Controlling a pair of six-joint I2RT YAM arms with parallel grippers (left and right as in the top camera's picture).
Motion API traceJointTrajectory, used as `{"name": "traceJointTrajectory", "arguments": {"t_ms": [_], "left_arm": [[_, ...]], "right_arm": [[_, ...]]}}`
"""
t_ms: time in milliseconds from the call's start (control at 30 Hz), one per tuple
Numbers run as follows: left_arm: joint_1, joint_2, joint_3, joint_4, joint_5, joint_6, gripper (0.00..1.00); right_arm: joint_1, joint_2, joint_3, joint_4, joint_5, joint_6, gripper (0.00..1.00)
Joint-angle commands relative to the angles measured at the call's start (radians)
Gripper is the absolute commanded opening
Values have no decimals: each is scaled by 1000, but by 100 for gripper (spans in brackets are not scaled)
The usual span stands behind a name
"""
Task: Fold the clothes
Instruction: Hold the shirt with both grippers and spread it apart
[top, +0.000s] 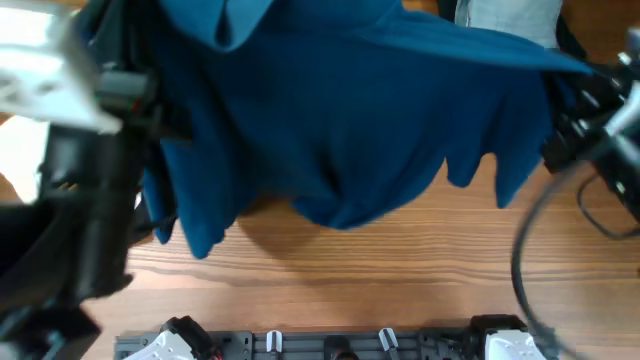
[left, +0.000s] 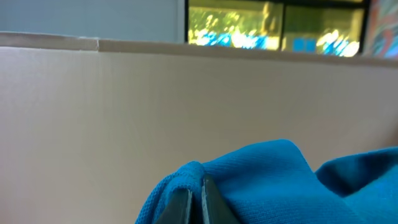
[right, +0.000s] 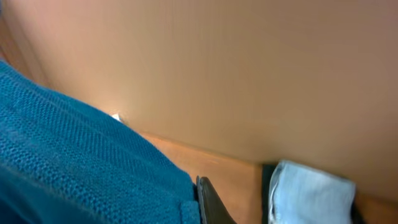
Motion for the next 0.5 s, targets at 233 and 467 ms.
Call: {"name": "traceJointTrajectory", "arguments": {"t_ms": [233, 467], "left_arm": [[11, 170, 26, -143, -203, 10, 4], [55, 276, 26, -185, -210, -14, 4]], "right_arm": [[-16, 159, 5, -35, 40, -27, 4], [-16, 201, 5, -53, 47, -44, 4]]}}
